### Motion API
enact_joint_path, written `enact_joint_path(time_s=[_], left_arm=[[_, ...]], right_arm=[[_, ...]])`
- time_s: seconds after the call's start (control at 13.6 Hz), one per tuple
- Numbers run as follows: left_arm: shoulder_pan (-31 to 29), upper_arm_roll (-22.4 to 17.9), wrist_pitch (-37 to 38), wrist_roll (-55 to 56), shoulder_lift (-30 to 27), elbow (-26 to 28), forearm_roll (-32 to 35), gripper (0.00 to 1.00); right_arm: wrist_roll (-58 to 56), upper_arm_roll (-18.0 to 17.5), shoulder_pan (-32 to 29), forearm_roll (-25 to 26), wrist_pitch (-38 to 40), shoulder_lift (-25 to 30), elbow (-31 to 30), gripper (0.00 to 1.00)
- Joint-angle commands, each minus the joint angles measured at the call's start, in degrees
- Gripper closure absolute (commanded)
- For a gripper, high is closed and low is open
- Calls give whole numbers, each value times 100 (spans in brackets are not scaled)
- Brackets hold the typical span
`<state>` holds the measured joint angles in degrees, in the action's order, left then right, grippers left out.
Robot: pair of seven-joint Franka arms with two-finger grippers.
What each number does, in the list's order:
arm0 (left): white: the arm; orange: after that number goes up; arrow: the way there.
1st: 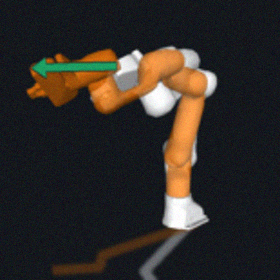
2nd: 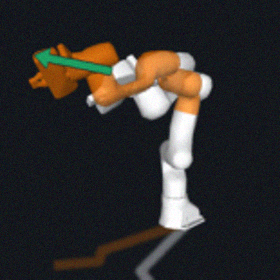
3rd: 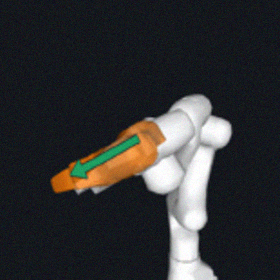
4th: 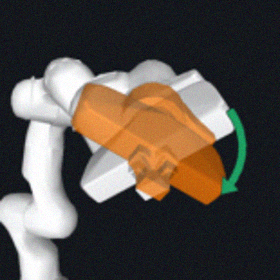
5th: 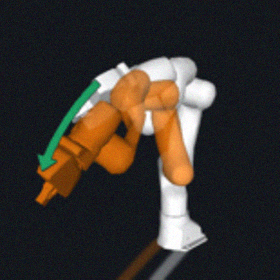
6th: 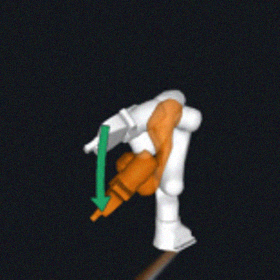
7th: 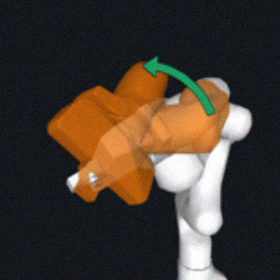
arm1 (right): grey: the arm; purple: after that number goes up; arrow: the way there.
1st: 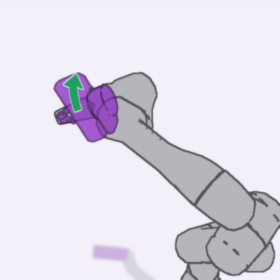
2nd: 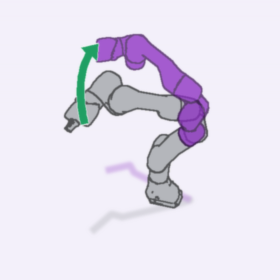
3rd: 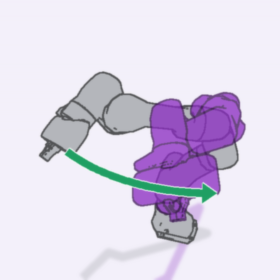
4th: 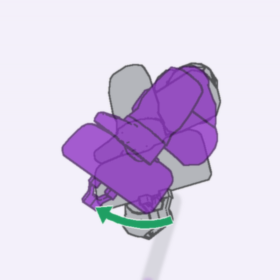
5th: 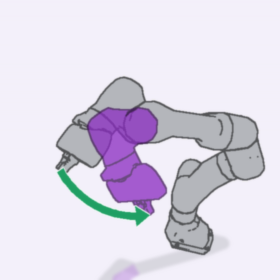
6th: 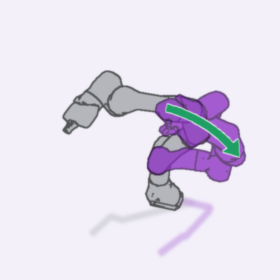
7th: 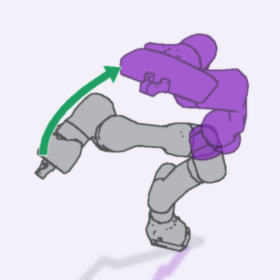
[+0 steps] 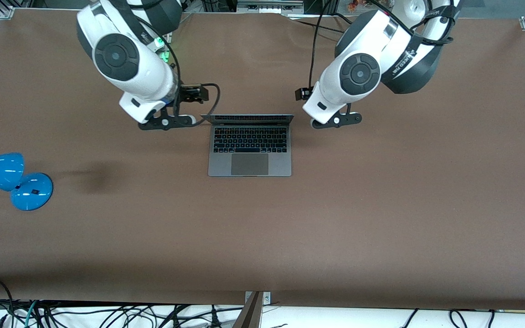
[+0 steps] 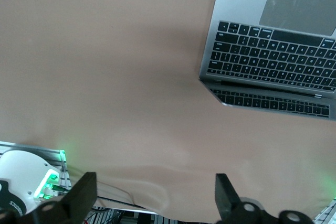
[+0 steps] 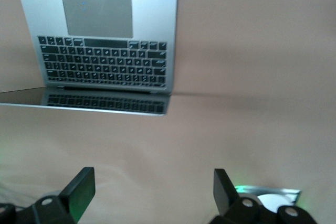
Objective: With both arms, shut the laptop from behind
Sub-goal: 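Bring both grippers behind the laptop screen on either side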
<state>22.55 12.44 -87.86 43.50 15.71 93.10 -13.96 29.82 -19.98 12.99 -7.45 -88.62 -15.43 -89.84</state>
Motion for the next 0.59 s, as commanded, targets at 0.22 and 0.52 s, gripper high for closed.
enact_joint_path(time_s=[0.22, 0.52], left_arm=[[232, -57, -249, 730, 125, -143, -879, 87], [346, -57, -477, 765, 450, -152, -1195, 100]], right_arm=[[252, 29, -16, -932, 3, -127, -279, 65], [138, 20, 2, -960, -15, -434, -323, 96]])
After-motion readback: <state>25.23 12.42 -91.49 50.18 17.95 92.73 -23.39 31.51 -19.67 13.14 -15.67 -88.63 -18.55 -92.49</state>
